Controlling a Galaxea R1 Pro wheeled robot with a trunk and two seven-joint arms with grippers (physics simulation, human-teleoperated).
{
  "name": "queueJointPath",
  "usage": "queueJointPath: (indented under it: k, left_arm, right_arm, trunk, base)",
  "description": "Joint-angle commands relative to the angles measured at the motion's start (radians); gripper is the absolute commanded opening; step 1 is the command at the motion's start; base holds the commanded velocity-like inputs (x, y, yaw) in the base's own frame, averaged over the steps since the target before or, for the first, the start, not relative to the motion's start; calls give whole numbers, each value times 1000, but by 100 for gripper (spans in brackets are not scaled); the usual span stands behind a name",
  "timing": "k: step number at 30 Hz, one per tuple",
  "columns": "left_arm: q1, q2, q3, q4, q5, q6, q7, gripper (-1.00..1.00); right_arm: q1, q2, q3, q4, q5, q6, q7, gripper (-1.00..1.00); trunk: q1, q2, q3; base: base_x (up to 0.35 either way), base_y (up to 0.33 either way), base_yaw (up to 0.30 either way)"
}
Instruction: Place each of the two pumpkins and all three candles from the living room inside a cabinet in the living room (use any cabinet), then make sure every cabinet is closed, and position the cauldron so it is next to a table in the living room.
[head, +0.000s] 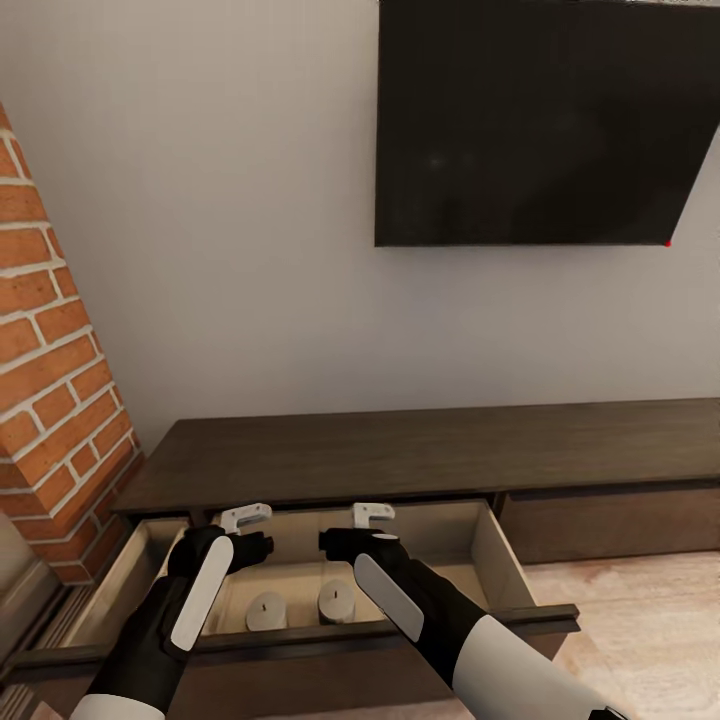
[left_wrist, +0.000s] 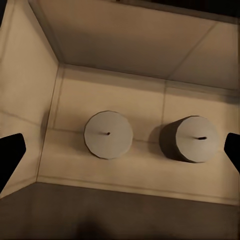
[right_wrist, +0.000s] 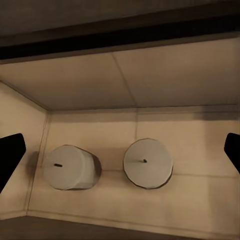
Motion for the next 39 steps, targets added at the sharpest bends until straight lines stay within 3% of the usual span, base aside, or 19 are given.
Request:
queueJointPath:
  k: [1,33,39]
  left_arm:
    - [-1,0,-1,-1,11,2,10,100]
    - [-1,0,0,-1,11,2,9,100]
    - [-1,0,-1,-1,11,2,9,100]
  right_arm:
    - [-1,0,2,-2,-5,2,-7,100]
    - [-1,0,0,-4,-5,2,20,100]
    - [-1,0,0,-4,-5,2,20,100]
  trunk:
    - [-4,7,2]
    - [-127,231,103]
    - [-150,273,124]
  base:
    - [-10,0,0]
    - [-37,0,-1]
    - [0,0,-170]
